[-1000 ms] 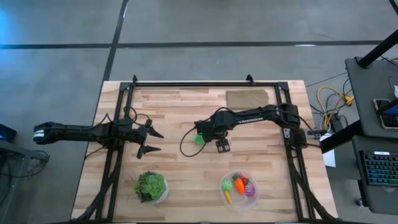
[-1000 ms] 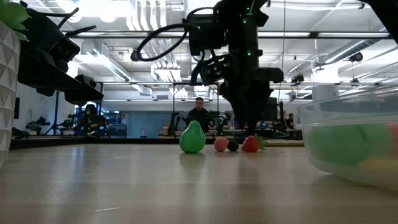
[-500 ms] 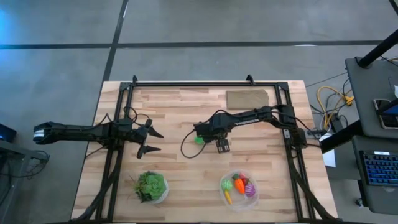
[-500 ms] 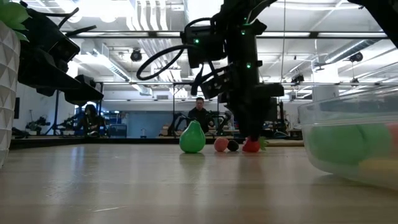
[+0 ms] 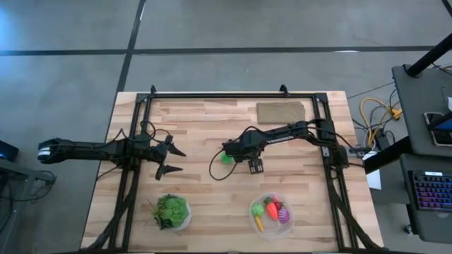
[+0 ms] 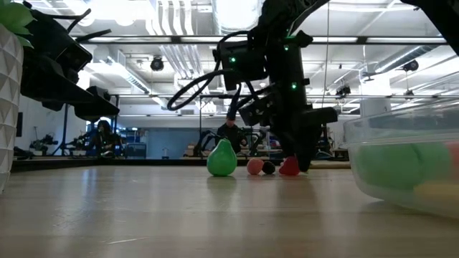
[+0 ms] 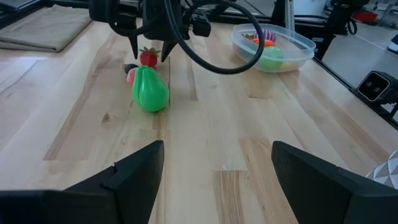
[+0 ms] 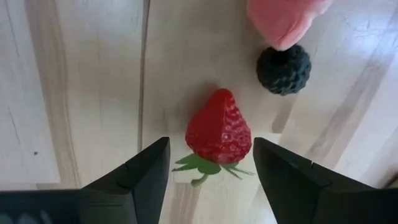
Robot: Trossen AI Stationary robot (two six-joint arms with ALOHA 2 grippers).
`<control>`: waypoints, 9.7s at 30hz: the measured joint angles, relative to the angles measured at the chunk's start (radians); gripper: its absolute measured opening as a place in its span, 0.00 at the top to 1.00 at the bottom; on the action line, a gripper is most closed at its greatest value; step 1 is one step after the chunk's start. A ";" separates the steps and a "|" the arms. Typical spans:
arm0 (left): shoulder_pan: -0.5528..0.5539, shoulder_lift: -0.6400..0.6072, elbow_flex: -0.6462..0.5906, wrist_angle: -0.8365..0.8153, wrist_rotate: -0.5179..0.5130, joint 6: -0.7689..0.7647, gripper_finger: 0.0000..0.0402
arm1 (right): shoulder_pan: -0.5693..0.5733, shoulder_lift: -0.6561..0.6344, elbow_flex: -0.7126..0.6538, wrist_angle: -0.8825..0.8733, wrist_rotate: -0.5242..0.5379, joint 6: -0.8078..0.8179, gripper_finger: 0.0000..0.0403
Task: Pick and placing Produce into tupperware
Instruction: Put the red strawberry into the transparent container, then put the black berry into the transparent container, then put the pink peach into the transparent container
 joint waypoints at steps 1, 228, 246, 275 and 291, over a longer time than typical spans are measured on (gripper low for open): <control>0.000 0.000 0.000 0.000 0.000 0.000 0.29 | 0.000 0.000 0.000 0.004 0.000 0.005 0.45; 0.000 0.000 0.000 0.000 0.000 0.000 0.29 | 0.360 -0.314 -0.028 0.006 -0.180 0.880 0.74; 0.000 0.000 0.000 0.000 0.000 0.000 0.29 | 0.611 -0.083 -0.023 0.115 -0.270 1.481 0.72; 0.000 0.000 0.000 0.000 0.000 0.000 0.29 | 0.255 -0.109 0.089 0.031 -0.101 0.894 0.50; 0.000 0.000 0.000 0.000 0.000 0.000 0.29 | -0.019 -0.105 0.098 0.084 -0.101 0.052 0.50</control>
